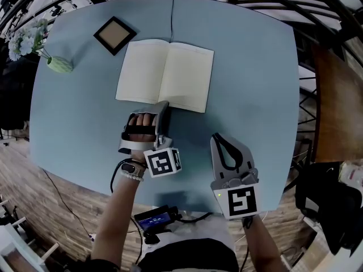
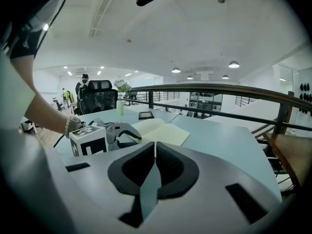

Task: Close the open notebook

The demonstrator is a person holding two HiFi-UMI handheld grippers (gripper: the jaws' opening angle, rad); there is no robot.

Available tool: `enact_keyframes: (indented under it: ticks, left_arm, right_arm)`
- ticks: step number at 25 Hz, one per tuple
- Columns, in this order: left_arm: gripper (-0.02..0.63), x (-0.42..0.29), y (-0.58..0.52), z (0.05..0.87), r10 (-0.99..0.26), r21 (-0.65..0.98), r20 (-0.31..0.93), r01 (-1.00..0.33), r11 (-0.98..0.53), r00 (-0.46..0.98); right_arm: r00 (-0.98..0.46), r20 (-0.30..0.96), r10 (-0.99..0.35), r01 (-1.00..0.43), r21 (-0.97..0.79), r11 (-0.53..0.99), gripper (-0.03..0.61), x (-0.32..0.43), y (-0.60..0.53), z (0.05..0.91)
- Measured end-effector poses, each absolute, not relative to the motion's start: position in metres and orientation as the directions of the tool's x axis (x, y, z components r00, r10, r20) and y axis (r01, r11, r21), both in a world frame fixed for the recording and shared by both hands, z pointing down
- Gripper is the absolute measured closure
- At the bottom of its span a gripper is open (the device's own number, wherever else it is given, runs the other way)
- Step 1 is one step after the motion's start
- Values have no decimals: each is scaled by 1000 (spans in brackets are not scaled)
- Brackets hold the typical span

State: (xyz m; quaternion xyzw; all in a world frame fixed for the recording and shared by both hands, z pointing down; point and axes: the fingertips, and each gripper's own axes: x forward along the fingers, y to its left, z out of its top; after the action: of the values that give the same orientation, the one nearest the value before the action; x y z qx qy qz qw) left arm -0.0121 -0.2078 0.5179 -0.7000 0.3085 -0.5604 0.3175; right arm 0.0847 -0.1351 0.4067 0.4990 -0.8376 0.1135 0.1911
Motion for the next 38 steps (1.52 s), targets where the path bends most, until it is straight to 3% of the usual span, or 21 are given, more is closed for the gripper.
enact_keyframes:
  ticks: [5,9,17,21,27,34,38]
  left_arm:
    - [571,-11,-207,521,-824,-821,539,-108,-560,174]
    - [572,-11,-207,520,-810,-778,552,-228,-586,200]
    - [578,-12,-207,513,-807,-735,543,-332,-591,232]
    - [578,-13,-209,509,-813,-727,529,-365,-582,244]
    - [580,-11,-207,500,-820,-710,507,-411,-572,266]
    - [580,-10,-208,495,-820,-690,496,-443,-572,285]
    - [578,-10,-208,499,-806,-677,513,-438,-591,296]
  right_arm:
    - [-418,452,-788,-886,-12,463,540,87,-136,413]
    - [-426,488,-761,-891,-82,446,540,87,-135,427]
    - [-441,522,-730,-895,-317,314,534,95,-158,453]
    - [-484,520,-704,-857,-444,261,422,88,-173,465]
    - [-513,499,-699,-762,-639,103,407,90,-187,481]
    - [-558,488,-671,-633,-774,-37,405,86,-198,500]
    - [-549,449,-705,-585,-809,-60,499,92,-202,496]
